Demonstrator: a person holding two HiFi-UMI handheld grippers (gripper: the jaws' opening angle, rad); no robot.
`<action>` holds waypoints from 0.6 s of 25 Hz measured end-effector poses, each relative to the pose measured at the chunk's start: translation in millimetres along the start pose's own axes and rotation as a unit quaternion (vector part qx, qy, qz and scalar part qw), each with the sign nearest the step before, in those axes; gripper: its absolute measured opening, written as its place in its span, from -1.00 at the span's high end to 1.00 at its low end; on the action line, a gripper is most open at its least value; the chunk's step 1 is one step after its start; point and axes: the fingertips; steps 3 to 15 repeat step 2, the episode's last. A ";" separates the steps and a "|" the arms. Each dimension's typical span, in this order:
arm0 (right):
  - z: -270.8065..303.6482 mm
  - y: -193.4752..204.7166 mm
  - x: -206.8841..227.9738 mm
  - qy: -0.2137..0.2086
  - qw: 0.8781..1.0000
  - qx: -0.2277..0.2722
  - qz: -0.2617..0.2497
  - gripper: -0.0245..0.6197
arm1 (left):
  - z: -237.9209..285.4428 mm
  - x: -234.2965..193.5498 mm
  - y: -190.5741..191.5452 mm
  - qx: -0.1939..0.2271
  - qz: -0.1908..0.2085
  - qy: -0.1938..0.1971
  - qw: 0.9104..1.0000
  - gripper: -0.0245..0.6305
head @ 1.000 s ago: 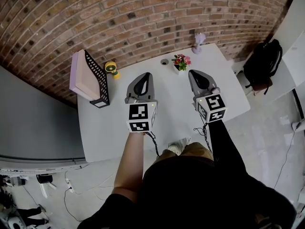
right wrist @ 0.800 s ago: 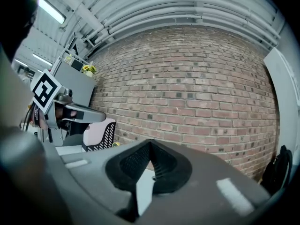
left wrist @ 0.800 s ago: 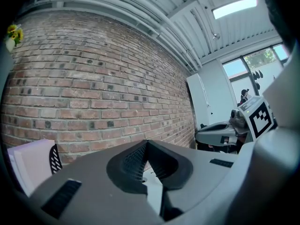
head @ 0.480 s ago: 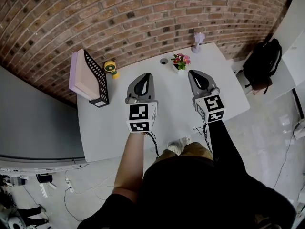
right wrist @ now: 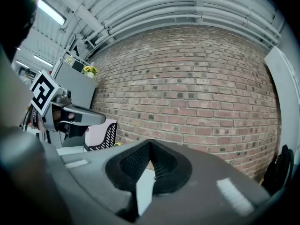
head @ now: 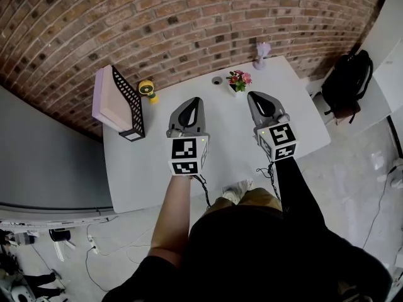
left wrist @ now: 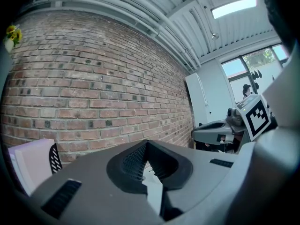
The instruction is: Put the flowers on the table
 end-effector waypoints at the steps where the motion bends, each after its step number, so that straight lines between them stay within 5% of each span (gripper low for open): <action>1: 0.3 -0.5 0.0 -0.001 1.000 0.000 0.000 0.92 | 0.0 0.3 0.6 -0.001 0.000 0.000 1.000 0.91; 15: 0.7 -0.9 -0.1 -0.001 1.000 0.001 -0.001 0.92 | 0.0 0.5 1.2 -0.001 0.000 0.001 1.000 0.91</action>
Point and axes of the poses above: the fingertips, and each gripper's own axes: z forward along the fingers, x to its right, y out of its underside, and after that the axes turned 10 degrees about -z, right-handed
